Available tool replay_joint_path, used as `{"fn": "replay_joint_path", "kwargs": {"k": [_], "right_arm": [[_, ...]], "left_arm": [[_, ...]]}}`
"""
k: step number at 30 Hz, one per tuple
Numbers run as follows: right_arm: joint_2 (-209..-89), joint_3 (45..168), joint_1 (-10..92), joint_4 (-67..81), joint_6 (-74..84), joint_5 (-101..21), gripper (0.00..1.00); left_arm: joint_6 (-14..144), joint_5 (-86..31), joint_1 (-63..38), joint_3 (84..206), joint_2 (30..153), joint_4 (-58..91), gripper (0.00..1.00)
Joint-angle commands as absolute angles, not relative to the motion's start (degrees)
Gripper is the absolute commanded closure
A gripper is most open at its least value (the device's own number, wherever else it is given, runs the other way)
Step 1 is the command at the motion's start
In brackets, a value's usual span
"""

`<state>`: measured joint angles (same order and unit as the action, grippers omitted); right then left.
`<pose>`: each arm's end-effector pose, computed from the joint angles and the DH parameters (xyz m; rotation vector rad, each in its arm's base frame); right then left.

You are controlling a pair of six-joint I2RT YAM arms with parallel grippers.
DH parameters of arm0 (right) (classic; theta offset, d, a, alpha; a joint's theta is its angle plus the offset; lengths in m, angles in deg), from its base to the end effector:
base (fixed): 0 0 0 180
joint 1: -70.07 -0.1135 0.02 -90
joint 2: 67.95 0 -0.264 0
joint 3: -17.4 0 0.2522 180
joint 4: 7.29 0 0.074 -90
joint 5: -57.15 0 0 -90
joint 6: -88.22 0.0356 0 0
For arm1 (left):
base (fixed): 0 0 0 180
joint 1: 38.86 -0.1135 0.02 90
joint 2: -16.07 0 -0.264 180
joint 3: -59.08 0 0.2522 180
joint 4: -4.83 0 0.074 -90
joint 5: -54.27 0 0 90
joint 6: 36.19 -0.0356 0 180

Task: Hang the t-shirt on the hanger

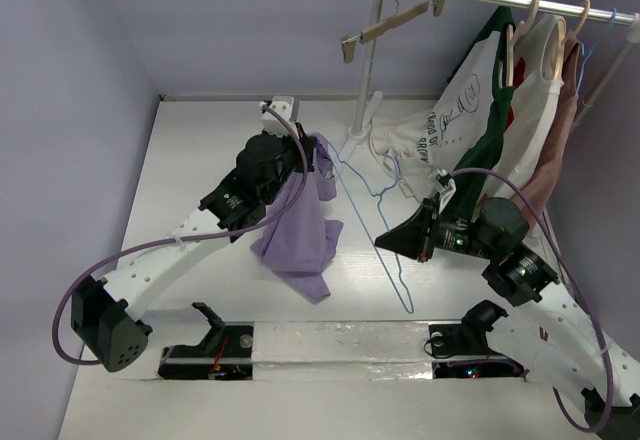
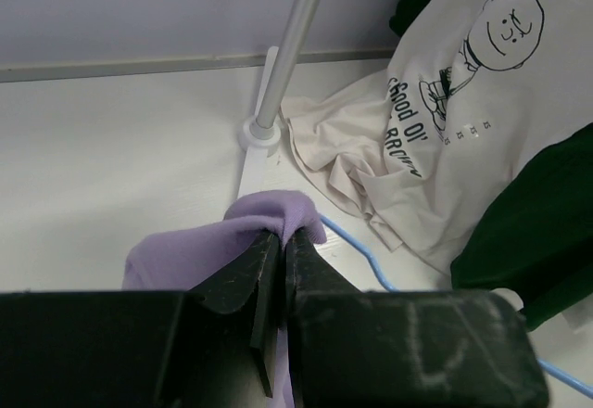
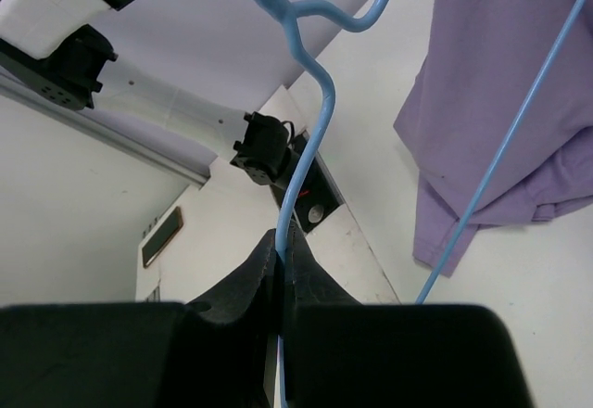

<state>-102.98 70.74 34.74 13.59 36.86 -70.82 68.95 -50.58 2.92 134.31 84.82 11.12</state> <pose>0.1058 0.1018 0.3397 -0.5233 1.7607 1.4831 0.2173 -0.1820 0.3884 0.1633 1.5885 -0.5757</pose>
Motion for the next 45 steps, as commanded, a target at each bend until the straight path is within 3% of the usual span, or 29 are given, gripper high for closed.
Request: {"fn": "replay_joint_path", "kwargs": {"k": [1, 12, 27, 41, 45], "right_arm": [[-103.2, 71.2, 34.6, 7.1, 38.2, -74.4, 1.0], [-96.4, 75.6, 34.6, 16.2, 35.2, -71.7, 1.0], [-101.7, 68.7, 34.6, 7.2, 38.1, -74.8, 1.0], [-113.9, 71.9, 34.6, -9.5, 39.1, -78.8, 1.0], [-122.7, 76.6, 34.6, -13.1, 36.9, -78.3, 1.0]], "left_arm": [[69.2, -49.1, 2.9, 134.9, 84.2, 6.9, 1.0], [68.9, -52.6, 2.9, 137.3, 86.3, 7.2, 1.0], [70.2, -48.9, 2.9, 135.5, 84.2, 5.8, 1.0], [72.1, -33.2, 3.9, 137.0, 79.4, 10.2, 1.0], [71.2, -31.5, 7.7, 141.0, 77.2, 12.6, 1.0]]}}
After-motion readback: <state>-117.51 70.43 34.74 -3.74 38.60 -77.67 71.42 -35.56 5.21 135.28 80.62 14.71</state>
